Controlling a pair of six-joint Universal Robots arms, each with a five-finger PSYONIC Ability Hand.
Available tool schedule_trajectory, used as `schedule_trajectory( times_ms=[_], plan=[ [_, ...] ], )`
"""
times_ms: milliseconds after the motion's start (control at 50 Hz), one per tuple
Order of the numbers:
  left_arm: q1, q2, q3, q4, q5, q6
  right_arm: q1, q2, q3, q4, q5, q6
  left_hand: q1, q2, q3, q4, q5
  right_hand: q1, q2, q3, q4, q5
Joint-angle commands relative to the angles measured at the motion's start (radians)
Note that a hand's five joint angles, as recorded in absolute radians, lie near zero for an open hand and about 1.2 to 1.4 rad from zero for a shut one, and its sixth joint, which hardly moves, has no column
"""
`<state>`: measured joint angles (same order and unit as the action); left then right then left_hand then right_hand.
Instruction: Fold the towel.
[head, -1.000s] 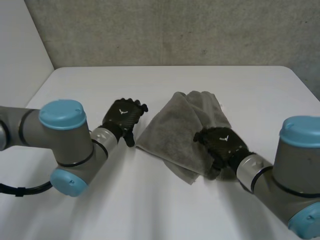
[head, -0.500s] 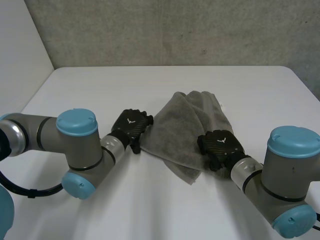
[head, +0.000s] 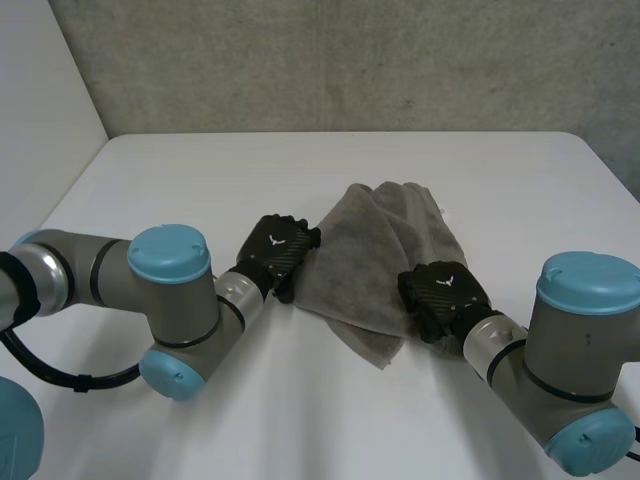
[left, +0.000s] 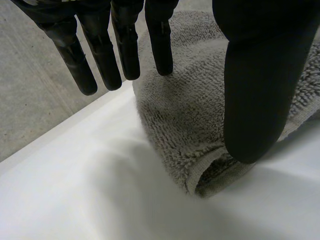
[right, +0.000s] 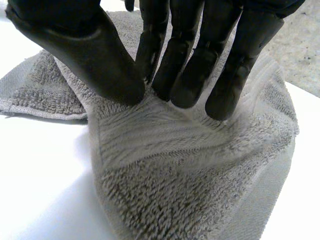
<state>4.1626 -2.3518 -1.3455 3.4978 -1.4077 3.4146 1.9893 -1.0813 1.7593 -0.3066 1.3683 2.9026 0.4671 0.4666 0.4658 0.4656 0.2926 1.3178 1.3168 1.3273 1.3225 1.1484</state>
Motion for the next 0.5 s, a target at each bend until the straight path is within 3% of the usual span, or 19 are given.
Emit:
schedule_trajectory(
  times_ms=[20,120,500],
  plan=[
    [-0.001,0.000,0.003,0.000,-0.004,-0.006,-0.004,-0.046,0.003,0.000,-0.005,0.001,0.075,0.076,0.076,0.077,0.075,0.078,0.079,0.069,0.074,0.073],
    [-0.004,0.002,0.003,0.000,-0.004,-0.011,-0.023,-0.210,0.038,0.012,-0.012,0.013,0.075,0.076,0.077,0.077,0.075,0.078,0.079,0.069,0.074,0.073],
    [-0.041,0.012,0.005,0.009,-0.010,-0.052,-0.040,-0.379,0.071,0.073,-0.035,0.038,0.072,0.073,0.074,0.074,0.072,0.078,0.079,0.069,0.074,0.073]
  ],
)
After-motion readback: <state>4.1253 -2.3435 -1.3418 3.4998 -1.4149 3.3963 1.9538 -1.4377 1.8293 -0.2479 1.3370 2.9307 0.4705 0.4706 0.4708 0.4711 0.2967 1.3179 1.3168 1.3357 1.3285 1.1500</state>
